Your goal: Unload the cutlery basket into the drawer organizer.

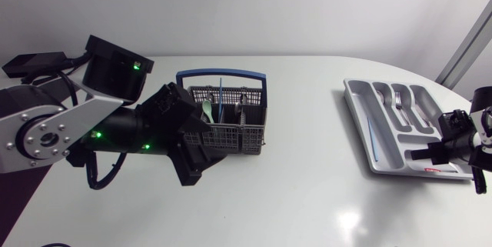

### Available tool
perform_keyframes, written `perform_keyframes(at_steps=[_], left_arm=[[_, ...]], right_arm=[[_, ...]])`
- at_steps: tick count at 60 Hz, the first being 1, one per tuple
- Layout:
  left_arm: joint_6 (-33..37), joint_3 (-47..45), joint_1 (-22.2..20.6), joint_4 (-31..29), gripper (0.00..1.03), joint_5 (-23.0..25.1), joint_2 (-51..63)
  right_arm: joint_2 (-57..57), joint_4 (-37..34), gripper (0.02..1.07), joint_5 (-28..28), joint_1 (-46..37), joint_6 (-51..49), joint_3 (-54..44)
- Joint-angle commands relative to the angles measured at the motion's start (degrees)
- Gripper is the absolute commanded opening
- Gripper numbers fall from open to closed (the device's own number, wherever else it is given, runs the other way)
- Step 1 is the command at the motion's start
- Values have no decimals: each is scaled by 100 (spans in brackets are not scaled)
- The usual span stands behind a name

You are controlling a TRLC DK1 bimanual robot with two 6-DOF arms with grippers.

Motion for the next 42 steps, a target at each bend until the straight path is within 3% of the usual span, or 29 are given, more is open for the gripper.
perform_keyframes(at_steps=[1,7,16,28,42], left_arm=[[-265,242,10,36,89,-16,166],[-511,409,80,36,89,-16,350],[-783,576,98,168,89,-16,614],[-924,734,116,423,89,-69,895],[-1276,1121,177,704,88,-385,1475]], right_arm=[[60,63,67,76,84,-89,-176],[-186,10,88,76,119,-81,-229],[-713,-218,102,59,119,-28,-202],[-1408,-719,102,-64,110,86,-27],[-2172,-1554,102,-785,84,499,325]])
